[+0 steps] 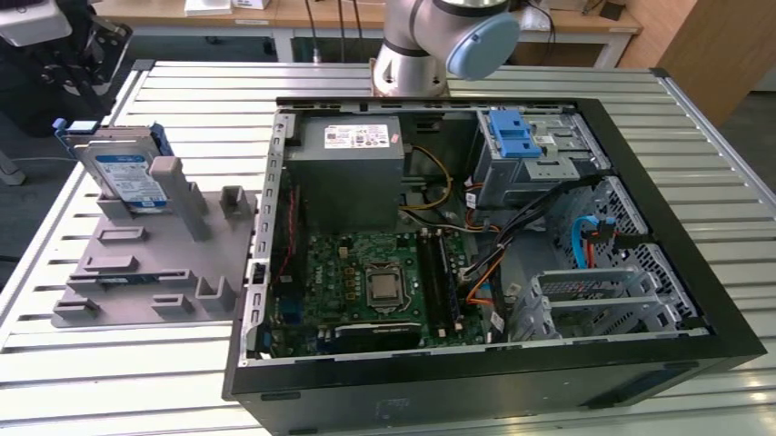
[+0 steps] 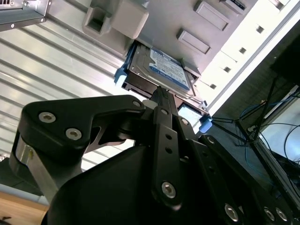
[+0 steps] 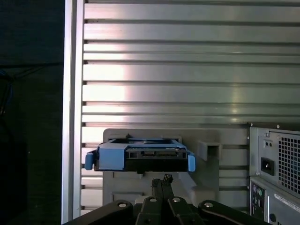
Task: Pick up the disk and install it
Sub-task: 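Reach for the disk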
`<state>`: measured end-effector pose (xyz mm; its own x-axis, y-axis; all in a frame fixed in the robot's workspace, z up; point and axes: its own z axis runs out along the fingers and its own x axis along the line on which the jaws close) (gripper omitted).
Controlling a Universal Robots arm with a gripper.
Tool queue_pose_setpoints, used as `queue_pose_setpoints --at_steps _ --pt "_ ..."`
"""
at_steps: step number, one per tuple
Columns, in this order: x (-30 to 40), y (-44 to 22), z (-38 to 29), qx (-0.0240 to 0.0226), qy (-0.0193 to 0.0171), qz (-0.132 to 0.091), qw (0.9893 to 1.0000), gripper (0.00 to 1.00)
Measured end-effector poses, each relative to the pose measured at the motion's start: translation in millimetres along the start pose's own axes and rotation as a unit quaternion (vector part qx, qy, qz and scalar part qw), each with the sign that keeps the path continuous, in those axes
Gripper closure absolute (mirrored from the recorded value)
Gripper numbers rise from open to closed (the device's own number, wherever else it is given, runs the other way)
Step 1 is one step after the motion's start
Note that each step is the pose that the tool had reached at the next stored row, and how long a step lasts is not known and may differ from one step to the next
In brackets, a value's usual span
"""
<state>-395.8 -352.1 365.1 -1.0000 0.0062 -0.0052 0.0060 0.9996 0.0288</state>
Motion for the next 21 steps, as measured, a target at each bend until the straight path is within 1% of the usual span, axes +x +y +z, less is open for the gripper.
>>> queue_pose_setpoints --at_steps 2,5,8,10,15,18,21 --pt "2.9 0.7 1.3 0.0000 -0.0001 0.000 1.0000 0.89" --pt "9.0 1.8 3.5 0.0000 0.0000 0.000 1.0000 0.89" --pt "15.7 3.7 6.0 0.0001 -0.0001 0.000 1.0000 0.89" --pt "22.2 4.7 6.9 0.0002 -0.0001 0.000 1.0000 0.89" --pt "32.3 6.5 8.2 0.0002 -0.0001 0.000 1.0000 0.89" --pt "36.5 7.3 8.6 0.0002 0.0000 0.000 1.0000 0.89" --pt "37.0 7.4 8.7 0.0001 -0.0001 0.000 1.0000 0.89"
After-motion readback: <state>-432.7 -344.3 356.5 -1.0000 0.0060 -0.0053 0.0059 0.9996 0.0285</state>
